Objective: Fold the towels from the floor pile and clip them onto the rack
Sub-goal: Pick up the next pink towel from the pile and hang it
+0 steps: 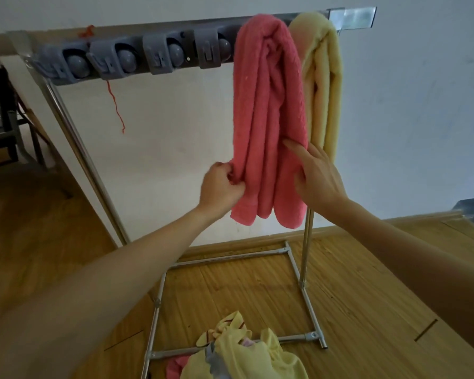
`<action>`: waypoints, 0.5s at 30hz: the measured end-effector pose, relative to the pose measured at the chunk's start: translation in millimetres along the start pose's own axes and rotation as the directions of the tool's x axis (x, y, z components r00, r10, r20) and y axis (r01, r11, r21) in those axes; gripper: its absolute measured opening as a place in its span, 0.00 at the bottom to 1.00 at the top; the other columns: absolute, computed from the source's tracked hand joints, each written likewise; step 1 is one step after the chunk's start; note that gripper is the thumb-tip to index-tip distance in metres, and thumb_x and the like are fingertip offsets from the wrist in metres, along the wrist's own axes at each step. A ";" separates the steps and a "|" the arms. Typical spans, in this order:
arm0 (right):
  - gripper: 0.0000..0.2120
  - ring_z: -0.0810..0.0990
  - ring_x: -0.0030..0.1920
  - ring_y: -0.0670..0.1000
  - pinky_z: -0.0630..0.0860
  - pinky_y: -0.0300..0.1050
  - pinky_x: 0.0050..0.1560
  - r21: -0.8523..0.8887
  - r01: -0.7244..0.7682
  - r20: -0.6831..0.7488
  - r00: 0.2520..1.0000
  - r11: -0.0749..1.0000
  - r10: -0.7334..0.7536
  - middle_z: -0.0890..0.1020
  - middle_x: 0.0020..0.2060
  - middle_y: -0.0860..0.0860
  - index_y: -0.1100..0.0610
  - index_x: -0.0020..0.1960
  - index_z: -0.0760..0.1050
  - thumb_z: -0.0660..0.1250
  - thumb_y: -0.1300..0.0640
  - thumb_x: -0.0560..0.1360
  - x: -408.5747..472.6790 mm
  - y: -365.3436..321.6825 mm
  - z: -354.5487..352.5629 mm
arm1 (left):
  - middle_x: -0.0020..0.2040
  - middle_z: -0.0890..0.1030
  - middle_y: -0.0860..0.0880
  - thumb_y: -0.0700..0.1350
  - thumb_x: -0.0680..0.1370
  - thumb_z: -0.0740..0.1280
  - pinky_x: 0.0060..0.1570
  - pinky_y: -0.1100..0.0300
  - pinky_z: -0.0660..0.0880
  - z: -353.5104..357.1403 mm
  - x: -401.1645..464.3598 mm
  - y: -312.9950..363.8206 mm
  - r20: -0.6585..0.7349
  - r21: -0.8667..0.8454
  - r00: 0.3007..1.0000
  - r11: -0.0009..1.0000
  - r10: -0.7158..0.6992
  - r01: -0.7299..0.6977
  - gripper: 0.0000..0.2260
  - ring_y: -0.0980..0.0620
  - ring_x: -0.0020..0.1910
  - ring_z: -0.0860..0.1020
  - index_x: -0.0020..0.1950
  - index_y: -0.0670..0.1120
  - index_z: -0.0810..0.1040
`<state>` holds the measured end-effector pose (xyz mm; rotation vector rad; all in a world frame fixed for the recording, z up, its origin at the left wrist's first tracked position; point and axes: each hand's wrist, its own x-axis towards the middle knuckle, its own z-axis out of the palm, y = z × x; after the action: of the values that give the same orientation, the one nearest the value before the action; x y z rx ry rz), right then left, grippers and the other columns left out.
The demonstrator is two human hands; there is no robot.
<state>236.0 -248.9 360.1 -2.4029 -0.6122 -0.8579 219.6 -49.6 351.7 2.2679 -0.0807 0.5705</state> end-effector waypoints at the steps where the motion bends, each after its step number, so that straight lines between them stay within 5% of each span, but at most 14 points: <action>1: 0.33 0.71 0.62 0.58 0.76 0.50 0.50 0.001 0.004 0.003 1.000 1.000 -0.004 0.72 0.66 0.52 0.51 0.72 0.64 0.57 0.70 0.70 -0.8 0.1 -0.5 | 0.36 0.74 0.53 0.43 0.67 0.67 0.38 0.60 0.71 5.1 -5.1 4.3 0.054 -0.024 0.998 1.000 0.015 -0.014 0.06 0.51 0.41 0.75 0.40 0.41 0.77; 3: 0.33 0.71 0.62 0.58 0.76 0.50 0.49 0.005 0.010 0.005 1.000 1.000 -0.010 0.73 0.66 0.53 0.51 0.73 0.64 0.56 0.70 0.70 -2.0 -0.1 -1.8 | 0.44 0.75 0.53 0.49 0.66 0.68 0.45 0.59 0.74 15.0 -10.4 11.5 0.095 -0.074 0.995 0.997 -0.003 0.010 0.15 0.52 0.49 0.75 0.49 0.43 0.77; 7: 0.33 0.72 0.62 0.58 0.76 0.51 0.49 0.021 -0.001 -0.002 1.000 1.000 0.001 0.73 0.65 0.53 0.51 0.73 0.63 0.56 0.69 0.70 -4.8 -1.7 -4.2 | 0.50 0.76 0.47 0.59 0.67 0.71 0.43 0.54 0.76 34.7 -7.1 22.7 -0.008 -0.026 0.997 0.996 -0.083 0.082 0.26 0.49 0.46 0.77 0.57 0.45 0.73; 10: 0.31 0.74 0.60 0.57 0.73 0.45 0.45 0.033 -0.014 -0.028 0.999 0.999 0.015 0.74 0.64 0.53 0.51 0.72 0.65 0.57 0.68 0.71 -8.3 -6.6 -1.1 | 0.55 0.74 0.44 0.57 0.68 0.73 0.44 0.52 0.76 41.6 -7.4 28.3 -0.078 0.014 0.988 0.991 -0.132 0.134 0.31 0.44 0.46 0.77 0.63 0.42 0.69; 15: 0.29 0.77 0.51 0.56 0.76 0.49 0.42 0.069 0.016 -0.034 0.999 0.997 -0.014 0.77 0.59 0.52 0.52 0.70 0.67 0.57 0.68 0.71 -17.2 -19.3 2.9 | 0.47 0.80 0.42 0.46 0.72 0.69 0.38 0.53 0.71 32.9 -5.9 15.7 -0.113 0.059 0.984 0.987 -0.141 0.148 0.14 0.40 0.44 0.79 0.52 0.39 0.74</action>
<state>214.4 -236.5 352.5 -2.3200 -0.6377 -0.8675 223.0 -84.5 340.3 2.2802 0.1583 0.6259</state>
